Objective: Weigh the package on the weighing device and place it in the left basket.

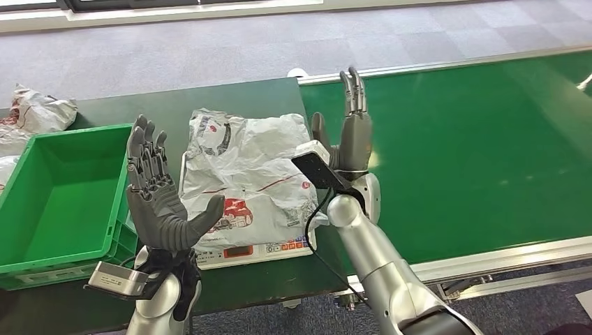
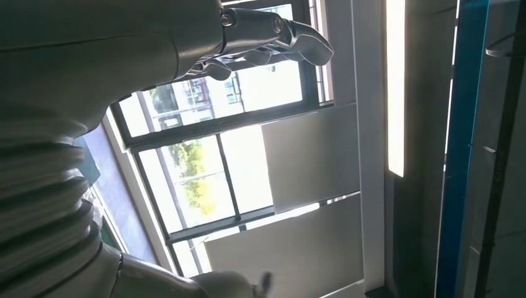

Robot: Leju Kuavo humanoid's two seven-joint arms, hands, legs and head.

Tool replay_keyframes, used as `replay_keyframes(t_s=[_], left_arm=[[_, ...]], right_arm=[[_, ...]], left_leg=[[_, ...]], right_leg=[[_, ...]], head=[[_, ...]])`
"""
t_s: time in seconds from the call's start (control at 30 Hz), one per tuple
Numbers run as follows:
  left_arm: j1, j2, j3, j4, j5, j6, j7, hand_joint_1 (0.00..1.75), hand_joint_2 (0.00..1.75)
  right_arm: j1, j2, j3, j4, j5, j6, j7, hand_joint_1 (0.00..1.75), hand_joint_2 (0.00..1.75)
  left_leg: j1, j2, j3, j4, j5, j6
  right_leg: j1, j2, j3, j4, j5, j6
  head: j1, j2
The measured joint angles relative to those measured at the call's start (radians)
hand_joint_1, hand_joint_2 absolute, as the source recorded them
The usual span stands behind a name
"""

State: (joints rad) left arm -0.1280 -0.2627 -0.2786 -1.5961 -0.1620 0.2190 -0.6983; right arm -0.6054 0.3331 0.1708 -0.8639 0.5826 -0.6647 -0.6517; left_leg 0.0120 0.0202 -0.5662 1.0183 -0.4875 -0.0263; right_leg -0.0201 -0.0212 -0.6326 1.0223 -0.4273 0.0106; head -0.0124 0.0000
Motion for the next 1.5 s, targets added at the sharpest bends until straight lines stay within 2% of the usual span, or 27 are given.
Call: replay_keyframes(t_s=[0.1, 0.3, 0.43, 0.53, 0.67, 0.83, 1.2, 1.5], left_arm=[[0.0, 0.0, -0.002, 0.002, 0.0, 0.001, 0.004, 0.0, 1.75], [0.004, 0.0, -0.004, 0.004, 0.001, 0.014, 0.006, 0.0, 1.75], [0.011, 0.0, -0.004, 0.004, 0.0, 0.017, 0.006, 0.0, 1.75], [0.012, 0.001, -0.005, 0.008, -0.034, 0.027, 0.031, 0.0, 1.75], [-0.014, 0.007, -0.006, 0.064, -0.137, 0.036, 0.107, 0.0, 1.75], [-0.074, 0.008, -0.005, 0.186, -0.173, 0.029, 0.134, 0.0, 1.75], [-0.116, 0.008, -0.005, 0.275, -0.192, 0.029, 0.141, 0.0, 1.75], [-0.244, 0.007, -0.011, 0.466, -0.378, 0.028, 0.215, 0.0, 1.75]], right_arm=[[0.073, 0.008, -0.009, -0.214, 0.054, -0.031, 0.008, 0.0, 0.0], [0.202, 0.02, -0.04, -0.563, 0.078, -0.036, -0.043, 0.0, 0.0], [0.275, 0.022, -0.059, -0.788, 0.091, -0.036, -0.047, 0.0, 1.75], [0.311, 0.021, -0.078, -0.95, 0.075, -0.036, -0.047, 0.0, 1.75], [0.34, 0.019, -0.096, -1.157, 0.044, -0.037, -0.048, 0.0, 1.75], [0.357, 0.016, -0.096, -1.306, 0.039, -0.035, -0.048, 0.0, 1.75], [0.367, 0.012, -0.095, -1.393, 0.038, -0.033, -0.047, 0.0, 1.75], [0.368, 0.012, -0.04, -1.396, 0.042, -0.033, -0.045, 0.0, 1.75]], left_leg=[[0.0, 0.0, 0.0, 0.0, 0.0, 0.0], [0.0, 0.0, 0.0, 0.0, -0.001, 0.0], [0.0, 0.0, 0.0, 0.0, -0.001, 0.0], [-0.001, 0.0, 0.0, 0.0, -0.001, 0.0], [-0.001, 0.001, 0.0, 0.0, -0.001, 0.001], [-0.001, 0.003, 0.0, 0.0, -0.001, 0.001], [-0.001, 0.002, 0.001, 0.0, -0.001, 0.001], [-0.001, 0.002, 0.001, 0.0, -0.001, 0.001]], right_leg=[[0.0, 0.0, 0.0, 0.0, 0.0, 0.0], [0.0, 0.0, 0.0, 0.0, 0.0, 0.0], [0.0, 0.0, 0.0, 0.0, 0.0, 0.0], [-0.001, 0.0, 0.0, -0.001, 0.0, 0.0], [-0.001, 0.0, 0.0, -0.001, 0.0, 0.001], [-0.001, 0.001, 0.0, -0.001, 0.0, 0.0], [-0.001, 0.001, 0.0, -0.001, 0.0, 0.0], [-0.001, 0.001, 0.0, -0.001, 0.001, 0.001]], head=[[0.0, 0.0], [0.0, 0.0], [0.0, 0.0], [0.0, 0.0], [0.0, 0.0], [0.0, 0.0], [0.0, 0.0], [0.0, 0.0]])
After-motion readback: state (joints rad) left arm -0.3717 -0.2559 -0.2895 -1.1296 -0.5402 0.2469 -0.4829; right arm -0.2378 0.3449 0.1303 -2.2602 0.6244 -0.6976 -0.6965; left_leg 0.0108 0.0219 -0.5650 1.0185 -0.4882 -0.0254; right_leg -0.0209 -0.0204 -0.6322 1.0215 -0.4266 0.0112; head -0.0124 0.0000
